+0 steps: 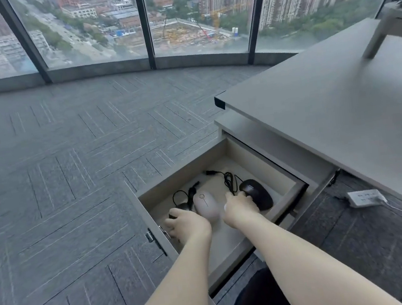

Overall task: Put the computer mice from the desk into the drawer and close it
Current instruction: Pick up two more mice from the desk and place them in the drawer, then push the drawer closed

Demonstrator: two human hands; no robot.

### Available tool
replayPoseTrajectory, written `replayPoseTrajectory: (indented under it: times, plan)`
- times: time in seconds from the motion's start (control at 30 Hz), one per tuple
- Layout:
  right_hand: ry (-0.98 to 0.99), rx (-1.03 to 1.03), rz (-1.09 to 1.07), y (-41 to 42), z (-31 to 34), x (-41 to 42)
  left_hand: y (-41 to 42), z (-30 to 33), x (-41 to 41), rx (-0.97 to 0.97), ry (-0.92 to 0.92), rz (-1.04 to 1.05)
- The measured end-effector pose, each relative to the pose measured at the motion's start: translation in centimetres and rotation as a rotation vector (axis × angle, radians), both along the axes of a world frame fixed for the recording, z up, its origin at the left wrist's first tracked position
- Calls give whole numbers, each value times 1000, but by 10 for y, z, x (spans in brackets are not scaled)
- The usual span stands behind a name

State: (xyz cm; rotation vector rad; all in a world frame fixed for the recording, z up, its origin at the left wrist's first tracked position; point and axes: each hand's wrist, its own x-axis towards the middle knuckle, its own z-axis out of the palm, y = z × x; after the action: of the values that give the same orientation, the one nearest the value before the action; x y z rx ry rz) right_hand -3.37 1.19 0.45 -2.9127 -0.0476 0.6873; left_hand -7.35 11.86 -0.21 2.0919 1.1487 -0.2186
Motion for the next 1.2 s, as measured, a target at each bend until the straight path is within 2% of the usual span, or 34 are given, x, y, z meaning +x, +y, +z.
replayPoseTrajectory:
  times: [0.2, 0.3, 0.43, 0.5, 0.57, 0.67, 0.77, 0.87, 1.03, 1.2]
  plan:
    - [24, -71, 43, 0, -14, 4, 2, -20, 3, 186, 137, -169]
    - [0, -42, 39, -1, -8, 1, 1, -18, 0, 272, 235, -267]
    - [-153, 161, 0, -11, 22, -4, -2, 1, 7, 121, 257, -151]
    - [-229, 280, -22, -18, 38, -11, -2, 26, 10, 50, 163, -144]
    - [-274, 386, -5, -23, 53, -23, 8, 54, 11, 33, -47, -202]
    - [-293, 499, 73, -21, 68, -53, 30, 91, -5, 57, -362, -266]
    - [-295, 566, 139, -12, 73, -89, 51, 99, -34, 121, -552, -232]
    - [-250, 627, 160, -2, 69, -125, 66, 86, -66, 93, -610, -141]
    - [-242, 656, 186, 3, 55, -176, 71, 54, -113, -62, -511, -33]
    - [-269, 623, 186, 6, 41, -201, 67, 31, -131, -326, -493, -37]
